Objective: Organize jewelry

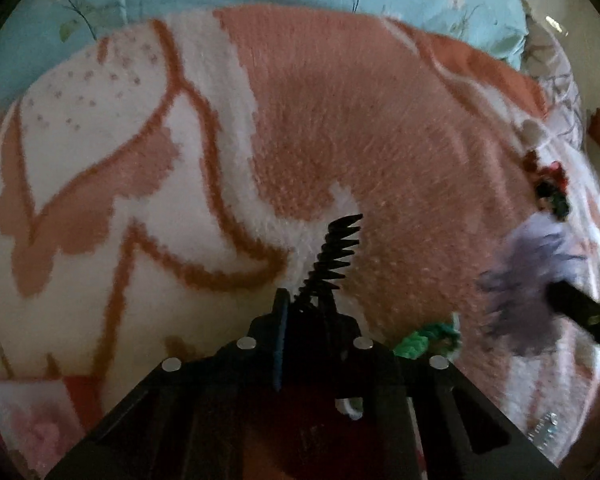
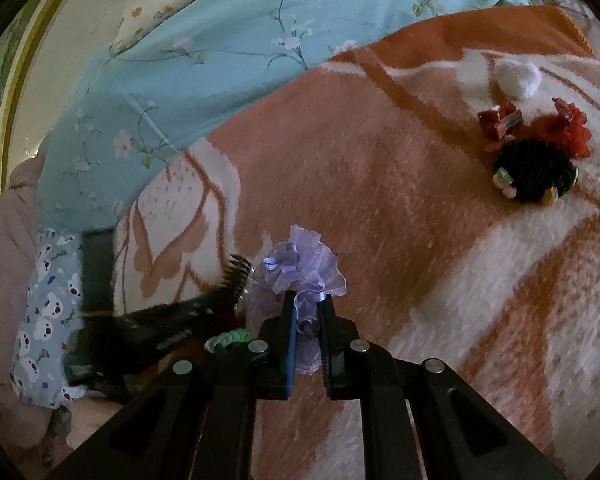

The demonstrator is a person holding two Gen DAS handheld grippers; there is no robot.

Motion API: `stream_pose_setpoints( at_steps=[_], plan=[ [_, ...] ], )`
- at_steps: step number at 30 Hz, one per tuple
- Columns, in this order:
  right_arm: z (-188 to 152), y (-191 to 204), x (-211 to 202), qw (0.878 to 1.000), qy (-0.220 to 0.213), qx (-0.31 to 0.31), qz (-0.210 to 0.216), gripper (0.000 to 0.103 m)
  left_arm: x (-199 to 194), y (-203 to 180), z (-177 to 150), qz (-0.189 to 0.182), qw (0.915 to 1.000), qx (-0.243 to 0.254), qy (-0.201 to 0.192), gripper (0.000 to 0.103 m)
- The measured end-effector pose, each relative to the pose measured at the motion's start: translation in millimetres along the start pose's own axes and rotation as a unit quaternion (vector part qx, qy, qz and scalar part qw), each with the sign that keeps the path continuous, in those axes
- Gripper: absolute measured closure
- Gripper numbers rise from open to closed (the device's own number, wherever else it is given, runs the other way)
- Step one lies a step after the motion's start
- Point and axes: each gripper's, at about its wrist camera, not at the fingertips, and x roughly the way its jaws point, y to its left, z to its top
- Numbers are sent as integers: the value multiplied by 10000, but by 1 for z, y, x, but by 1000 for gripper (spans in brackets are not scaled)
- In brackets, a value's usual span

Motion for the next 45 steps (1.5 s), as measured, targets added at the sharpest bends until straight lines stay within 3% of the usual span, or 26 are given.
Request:
stream_pose_setpoints(
  at_steps=[14, 24, 29, 36, 41, 45],
  plan=[
    [-18, 32, -20, 9994, -11, -240, 250, 94, -105, 17, -48, -13, 9978, -336, -577, 99],
    [-33, 71, -29, 9970, 69, -529, 570, 94, -200, 45, -99, -100, 9898, -830, -1157, 100],
    [-52, 90, -32, 9946, 221, -731, 699, 94, -228, 44, -133, -168, 9881, -861, -1263, 100],
    [-83, 95, -32, 9932, 443, -876, 630, 94, -223, 31, -166, -267, 9895, -896, -1106, 100],
    [-93, 86, -43, 9944, 419, -821, 518, 94, -188, 17, -161, -56, 9917, -812, -992, 100],
    [-92, 73, -56, 9960, 291, -753, 394, 94, -160, 16, -146, -198, 9909, -1030, -843, 99]
  ],
)
